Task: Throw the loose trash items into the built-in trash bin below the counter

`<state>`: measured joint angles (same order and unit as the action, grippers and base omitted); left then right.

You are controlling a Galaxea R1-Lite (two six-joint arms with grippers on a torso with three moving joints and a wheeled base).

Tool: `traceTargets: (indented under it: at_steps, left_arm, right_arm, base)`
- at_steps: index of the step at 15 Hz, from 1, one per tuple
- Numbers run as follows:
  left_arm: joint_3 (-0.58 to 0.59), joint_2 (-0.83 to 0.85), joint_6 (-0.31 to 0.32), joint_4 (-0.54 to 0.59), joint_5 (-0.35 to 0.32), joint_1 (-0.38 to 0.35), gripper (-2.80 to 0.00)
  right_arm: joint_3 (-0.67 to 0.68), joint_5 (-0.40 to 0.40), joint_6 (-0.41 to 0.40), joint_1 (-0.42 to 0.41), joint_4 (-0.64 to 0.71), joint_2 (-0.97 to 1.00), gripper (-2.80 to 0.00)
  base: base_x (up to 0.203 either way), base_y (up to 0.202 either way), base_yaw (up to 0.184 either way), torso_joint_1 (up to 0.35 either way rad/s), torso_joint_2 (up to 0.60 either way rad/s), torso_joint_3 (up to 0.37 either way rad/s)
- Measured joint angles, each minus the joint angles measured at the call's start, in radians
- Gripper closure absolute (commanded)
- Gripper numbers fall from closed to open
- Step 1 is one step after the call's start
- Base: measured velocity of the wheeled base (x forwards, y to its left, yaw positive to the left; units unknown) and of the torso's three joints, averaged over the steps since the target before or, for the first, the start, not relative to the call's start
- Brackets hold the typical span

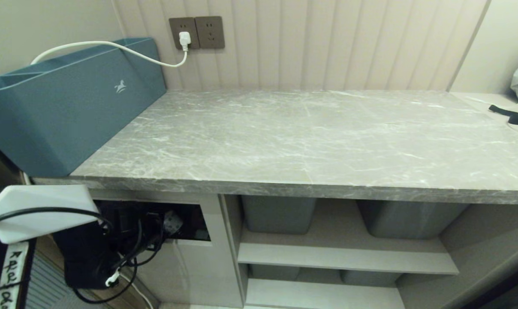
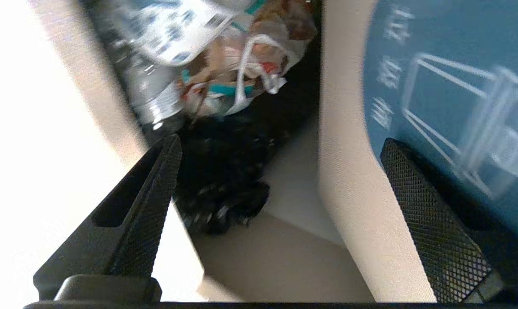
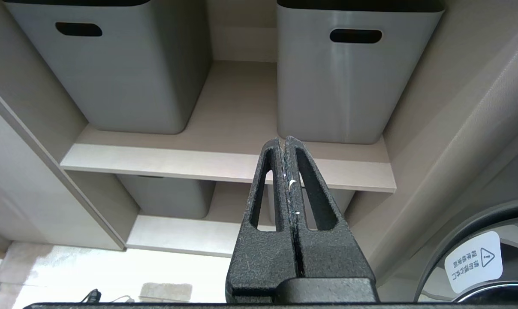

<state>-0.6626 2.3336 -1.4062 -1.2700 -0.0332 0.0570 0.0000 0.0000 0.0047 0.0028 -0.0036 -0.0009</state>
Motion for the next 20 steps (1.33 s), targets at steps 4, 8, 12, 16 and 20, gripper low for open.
traceTargets:
  at_steps: [4,8,12,16,20]
  left_arm:
    - [0.235,-0.155,-0.043,-0.001,0.065,0.000,0.00]
    - [0.474,-0.434,-0.023,0.015,0.097,-0.002,0.00]
    - [0.596,-0.882,0.249,0.231,0.061,-0.023,0.00]
    - [0.631,-1.436,0.757,0.628,-0.111,-0.099,0.00]
    - [0.639,-1.891,1.322,1.071,-0.106,-0.155,0.00]
  right_arm:
    - [0.000,0.000,0.000,0.000,0.000,0.000,0.00]
    - [0.000,0.000,0.000,0.000,0.000,0.000,0.00]
    - [0.000,0.000,0.000,0.000,0.000,0.000,0.00]
    - [0.000,0.000,0.000,0.000,0.000,0.000,0.00]
    - [0.000,0.000,0.000,0.000,0.000,0.000,0.00]
  base:
    - [0.000,0.000,0.000,0.000,0.00,0.000]
    - [0.000,0.000,0.000,0.000,0.00,0.000]
    - [0.000,0.000,0.000,0.000,0.00,0.000]
    - [0.000,0.000,0.000,0.000,0.00,0.000]
    - [0.000,0.000,0.000,0.000,0.00,0.000]
